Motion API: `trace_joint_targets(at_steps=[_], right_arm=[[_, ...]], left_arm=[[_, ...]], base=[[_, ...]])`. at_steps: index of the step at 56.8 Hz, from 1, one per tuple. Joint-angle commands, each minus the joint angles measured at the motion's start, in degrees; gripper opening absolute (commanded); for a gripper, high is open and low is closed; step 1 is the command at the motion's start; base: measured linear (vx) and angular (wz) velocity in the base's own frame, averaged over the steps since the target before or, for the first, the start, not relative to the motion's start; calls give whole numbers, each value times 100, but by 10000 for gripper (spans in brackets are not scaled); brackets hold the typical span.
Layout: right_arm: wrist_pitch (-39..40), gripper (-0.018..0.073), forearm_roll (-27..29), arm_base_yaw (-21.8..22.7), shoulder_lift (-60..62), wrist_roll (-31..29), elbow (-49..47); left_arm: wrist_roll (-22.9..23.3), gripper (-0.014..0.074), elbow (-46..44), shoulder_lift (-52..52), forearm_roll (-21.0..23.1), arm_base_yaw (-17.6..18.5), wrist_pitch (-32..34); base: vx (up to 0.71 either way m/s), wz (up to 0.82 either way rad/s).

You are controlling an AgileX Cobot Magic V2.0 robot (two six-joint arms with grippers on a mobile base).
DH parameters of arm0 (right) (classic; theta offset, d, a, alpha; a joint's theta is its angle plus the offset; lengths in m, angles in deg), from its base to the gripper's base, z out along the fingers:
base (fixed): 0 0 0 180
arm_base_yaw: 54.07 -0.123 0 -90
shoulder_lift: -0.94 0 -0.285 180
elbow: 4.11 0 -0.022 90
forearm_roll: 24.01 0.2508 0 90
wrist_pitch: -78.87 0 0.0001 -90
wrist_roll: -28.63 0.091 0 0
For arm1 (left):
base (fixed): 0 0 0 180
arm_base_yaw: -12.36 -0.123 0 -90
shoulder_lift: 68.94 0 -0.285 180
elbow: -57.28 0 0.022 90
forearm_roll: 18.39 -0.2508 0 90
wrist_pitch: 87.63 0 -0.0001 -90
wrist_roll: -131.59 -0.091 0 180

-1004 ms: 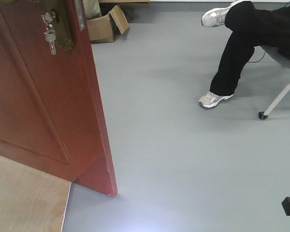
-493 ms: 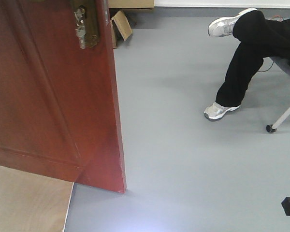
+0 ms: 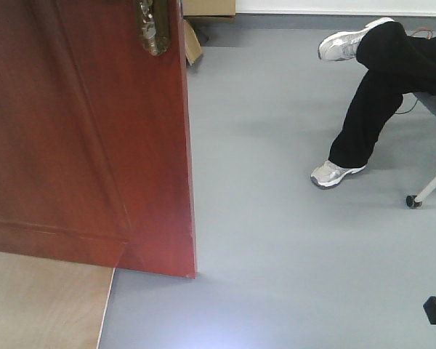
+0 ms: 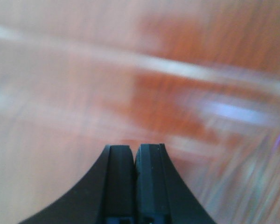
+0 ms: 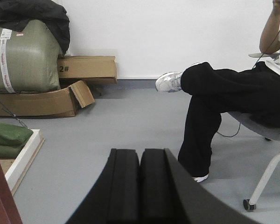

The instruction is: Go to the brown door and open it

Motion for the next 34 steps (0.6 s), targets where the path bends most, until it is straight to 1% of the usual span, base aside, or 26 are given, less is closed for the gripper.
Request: trace_joint_targets(at_steps=[1,34], right_arm=[[453,0,-21,2,33,-36,33],[453,0,-21,2,33,-36,33]], left_arm=[[13,-6,-182,192,37,26,411],[13,-6,-182,-52,37,26,369]], base=[[2,2],[0,0]])
